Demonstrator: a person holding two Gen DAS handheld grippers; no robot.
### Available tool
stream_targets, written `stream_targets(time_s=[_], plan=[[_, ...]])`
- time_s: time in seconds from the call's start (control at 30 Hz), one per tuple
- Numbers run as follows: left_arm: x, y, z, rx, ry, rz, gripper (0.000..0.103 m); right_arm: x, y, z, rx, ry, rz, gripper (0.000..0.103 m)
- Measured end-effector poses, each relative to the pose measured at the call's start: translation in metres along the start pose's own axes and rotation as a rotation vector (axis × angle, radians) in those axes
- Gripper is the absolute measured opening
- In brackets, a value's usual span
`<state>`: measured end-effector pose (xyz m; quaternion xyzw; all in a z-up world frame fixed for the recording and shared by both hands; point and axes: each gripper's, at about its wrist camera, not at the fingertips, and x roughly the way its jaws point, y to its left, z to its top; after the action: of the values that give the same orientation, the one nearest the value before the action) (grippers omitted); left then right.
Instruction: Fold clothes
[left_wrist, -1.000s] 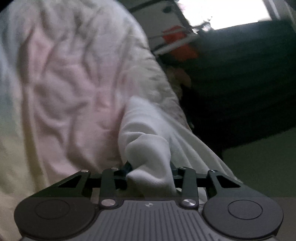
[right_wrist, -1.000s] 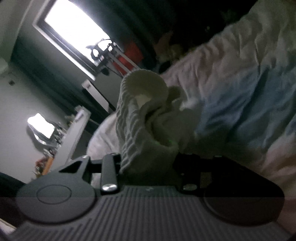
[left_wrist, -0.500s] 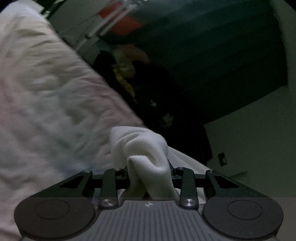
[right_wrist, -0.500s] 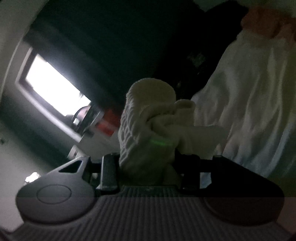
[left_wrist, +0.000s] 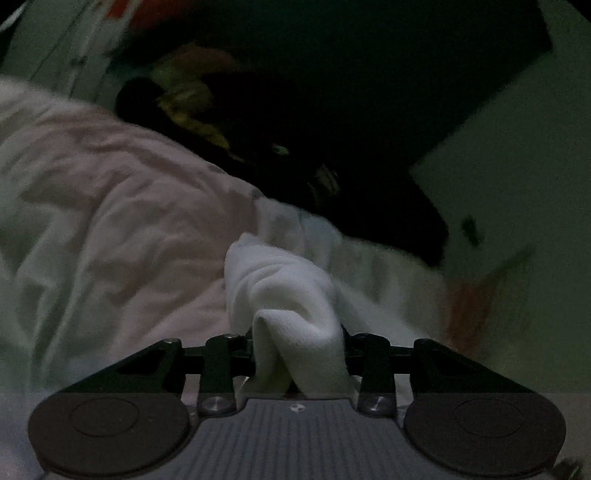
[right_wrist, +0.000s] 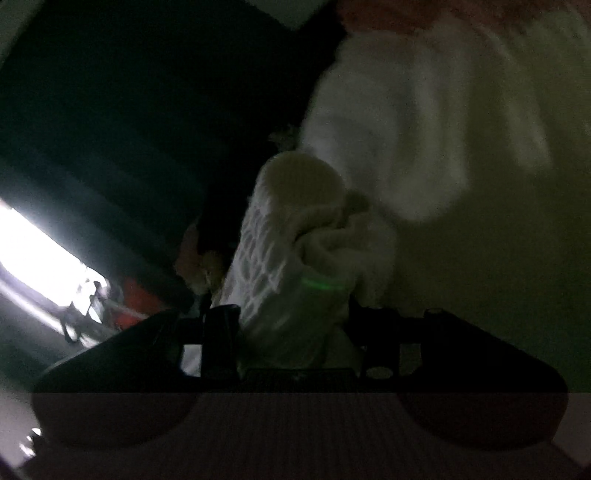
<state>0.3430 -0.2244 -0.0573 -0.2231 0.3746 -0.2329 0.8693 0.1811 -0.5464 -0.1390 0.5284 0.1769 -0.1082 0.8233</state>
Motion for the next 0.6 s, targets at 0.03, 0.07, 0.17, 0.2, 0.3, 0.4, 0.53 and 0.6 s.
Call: stream_targets(time_s=[0.03, 0.07, 0.17, 0.2, 0.3, 0.4, 0.53, 0.6], plan=[[-0.001, -0.001, -0.008, 0.05, 0.007, 0.006, 0.041, -0.004, -0.015, -0.007, 0.045, -0.003, 0.004, 0.045], [-0.004, 0.0, -0.015, 0.076, 0.013, 0.008, 0.041, -0.007, -0.028, -0.015, 0.067, -0.002, -0.002, 0.046], [-0.01, 0.009, -0.038, 0.145, 0.042, 0.039, 0.044, -0.01, -0.057, -0.039, 0.092, 0.032, -0.065, 0.047], [-0.011, 0.011, -0.045, 0.18, 0.051, 0.059, 0.045, -0.01, -0.062, -0.044, 0.095, 0.044, -0.079, 0.048], [-0.017, 0.013, -0.062, 0.277, 0.059, 0.11, 0.051, -0.011, -0.062, -0.048, 0.073, 0.048, -0.093, 0.05], [-0.027, 0.014, -0.062, 0.282, 0.082, 0.105, 0.052, -0.016, -0.051, -0.045, 0.063, 0.089, -0.153, 0.054], [-0.056, -0.007, -0.057, 0.333, 0.083, 0.128, 0.058, -0.037, -0.02, -0.044, -0.017, 0.132, -0.25, 0.053], [-0.074, -0.024, -0.056, 0.36, 0.075, 0.135, 0.062, -0.054, -0.002, -0.047, -0.093, 0.126, -0.282, 0.054]])
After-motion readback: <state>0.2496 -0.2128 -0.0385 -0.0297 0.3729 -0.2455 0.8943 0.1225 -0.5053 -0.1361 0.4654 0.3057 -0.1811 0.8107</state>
